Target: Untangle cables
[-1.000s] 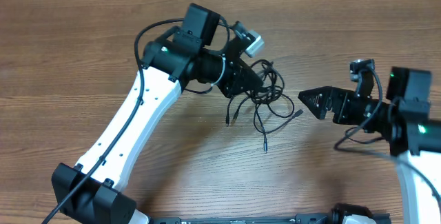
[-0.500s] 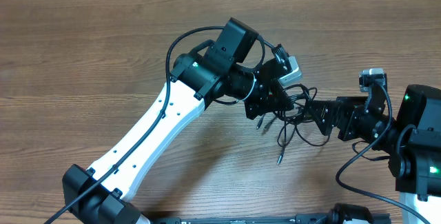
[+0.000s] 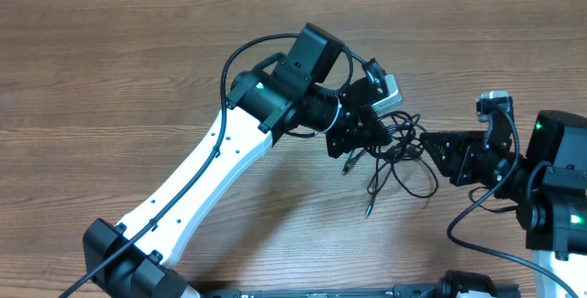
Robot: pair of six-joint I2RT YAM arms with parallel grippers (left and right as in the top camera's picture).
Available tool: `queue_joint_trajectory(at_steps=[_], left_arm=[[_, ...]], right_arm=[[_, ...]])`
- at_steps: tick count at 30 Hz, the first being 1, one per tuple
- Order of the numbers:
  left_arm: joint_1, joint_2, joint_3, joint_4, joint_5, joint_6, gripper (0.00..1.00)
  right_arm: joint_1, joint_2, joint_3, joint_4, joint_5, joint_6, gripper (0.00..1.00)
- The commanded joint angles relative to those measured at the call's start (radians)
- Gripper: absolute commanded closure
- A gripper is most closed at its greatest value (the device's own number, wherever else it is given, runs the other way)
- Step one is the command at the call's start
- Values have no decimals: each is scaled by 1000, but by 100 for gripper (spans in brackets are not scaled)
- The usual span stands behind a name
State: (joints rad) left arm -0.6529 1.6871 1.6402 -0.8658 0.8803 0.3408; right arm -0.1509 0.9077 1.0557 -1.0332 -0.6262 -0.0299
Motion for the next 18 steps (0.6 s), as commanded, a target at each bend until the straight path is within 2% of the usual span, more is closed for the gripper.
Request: queue_joint_trajectory(at_steps=[1,8,13,18], left_arm=[[-1,-23,18,11,37,17,96],[-10,-23,18,38,38,-12,96],[-22,-23,18,41,57,-16,96],[-23,-23,18,48,112,-16,96]], right_arm=[[-6,0,26,5,7,-20,66],[-6,29,26,1,40,-24,56],[-6,81,26,-15,134,-21,55],[-6,160,26,-13,259,60,56]])
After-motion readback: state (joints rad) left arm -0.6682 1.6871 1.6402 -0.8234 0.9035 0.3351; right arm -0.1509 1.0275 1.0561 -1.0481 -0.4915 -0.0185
